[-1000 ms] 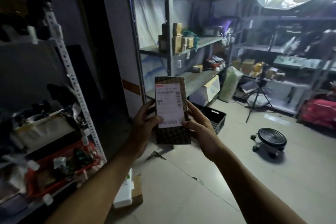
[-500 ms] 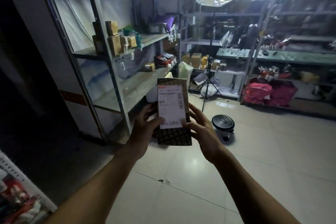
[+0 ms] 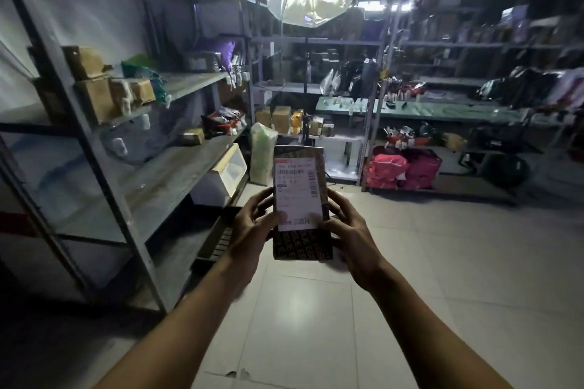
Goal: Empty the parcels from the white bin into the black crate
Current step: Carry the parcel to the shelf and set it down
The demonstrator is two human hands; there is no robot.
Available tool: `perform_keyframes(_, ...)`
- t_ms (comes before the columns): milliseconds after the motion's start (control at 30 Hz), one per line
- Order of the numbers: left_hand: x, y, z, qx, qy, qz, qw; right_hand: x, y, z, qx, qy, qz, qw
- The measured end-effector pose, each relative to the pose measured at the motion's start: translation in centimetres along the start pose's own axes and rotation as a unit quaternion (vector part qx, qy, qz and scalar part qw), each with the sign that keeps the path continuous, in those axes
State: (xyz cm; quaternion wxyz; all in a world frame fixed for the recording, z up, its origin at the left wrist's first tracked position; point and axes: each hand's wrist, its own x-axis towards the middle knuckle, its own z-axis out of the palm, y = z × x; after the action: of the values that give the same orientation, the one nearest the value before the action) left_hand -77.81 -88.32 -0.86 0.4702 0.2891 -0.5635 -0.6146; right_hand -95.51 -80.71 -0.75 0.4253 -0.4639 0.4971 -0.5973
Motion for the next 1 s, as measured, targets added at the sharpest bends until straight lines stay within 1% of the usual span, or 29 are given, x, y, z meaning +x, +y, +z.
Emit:
perform_keyframes(100, 6.0, -0.9, -0.3, -0.005, -0.007, -0.002, 1.0, 4.8, -0.2, -0.9, -0.009, 0.012, -0.001, 1.0)
perform_keyframes(333, 18.2, -2.4, 0.0, -0.003, -0.048, -0.002, 0.999, 15.2, 0.4, -3.4, -0.006, 0.038, 0.0, 0.999)
perform_keyframes(567, 27.9, -4.5, 1.7, -0.008, -0.055, -0.011, 0.998, 24.2, 1.6, -7.5, 0.005, 0.039, -0.009, 0.999)
perform_keyframes(833, 39.1, -8.3, 5.5, -0.003, -0.051, -0.019, 0.999, 34.6, 3.9, -14.6, 0.012, 0.038, -0.005, 0.999)
perform_keyframes(1000, 47.6, -10.5, 9.7, 0.001, -0.047, -0.017, 0.999, 42.9, 4.6, -21.1, 0.014, 0.027, -0.01, 0.999)
